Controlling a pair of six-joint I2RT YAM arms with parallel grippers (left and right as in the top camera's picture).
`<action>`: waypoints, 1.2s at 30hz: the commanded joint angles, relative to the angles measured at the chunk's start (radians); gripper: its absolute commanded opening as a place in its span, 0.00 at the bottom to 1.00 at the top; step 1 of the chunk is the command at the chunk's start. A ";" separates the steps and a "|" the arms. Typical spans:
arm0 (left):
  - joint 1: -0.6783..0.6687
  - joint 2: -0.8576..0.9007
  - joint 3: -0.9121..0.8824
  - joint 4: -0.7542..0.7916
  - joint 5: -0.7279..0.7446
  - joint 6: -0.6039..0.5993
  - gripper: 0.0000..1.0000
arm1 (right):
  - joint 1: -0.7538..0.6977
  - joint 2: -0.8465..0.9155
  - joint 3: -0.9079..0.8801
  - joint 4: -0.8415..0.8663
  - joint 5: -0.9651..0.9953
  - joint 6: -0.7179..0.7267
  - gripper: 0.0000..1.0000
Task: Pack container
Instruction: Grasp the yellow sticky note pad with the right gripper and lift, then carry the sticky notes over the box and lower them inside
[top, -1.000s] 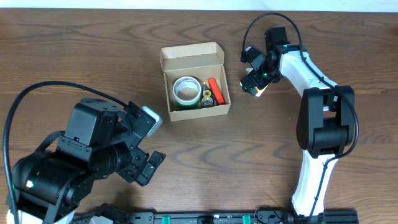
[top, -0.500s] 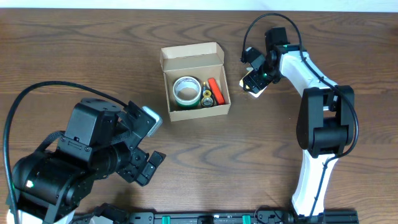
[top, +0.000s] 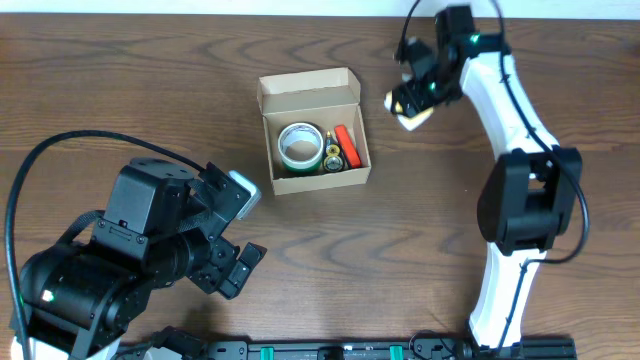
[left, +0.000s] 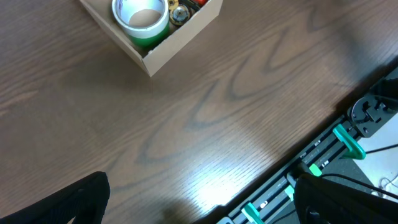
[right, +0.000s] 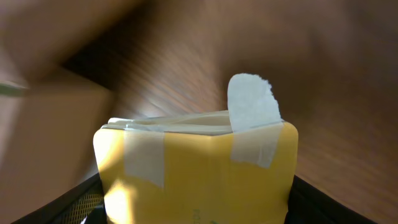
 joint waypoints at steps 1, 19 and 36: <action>-0.002 0.000 0.017 -0.003 0.014 -0.004 0.95 | 0.031 -0.103 0.109 -0.032 -0.158 0.090 0.73; -0.002 0.000 0.017 -0.003 0.014 -0.004 0.95 | 0.478 -0.111 0.084 -0.053 0.179 0.619 0.69; -0.002 0.000 0.017 -0.003 0.014 -0.004 0.95 | 0.542 -0.052 0.081 0.080 0.080 0.705 0.68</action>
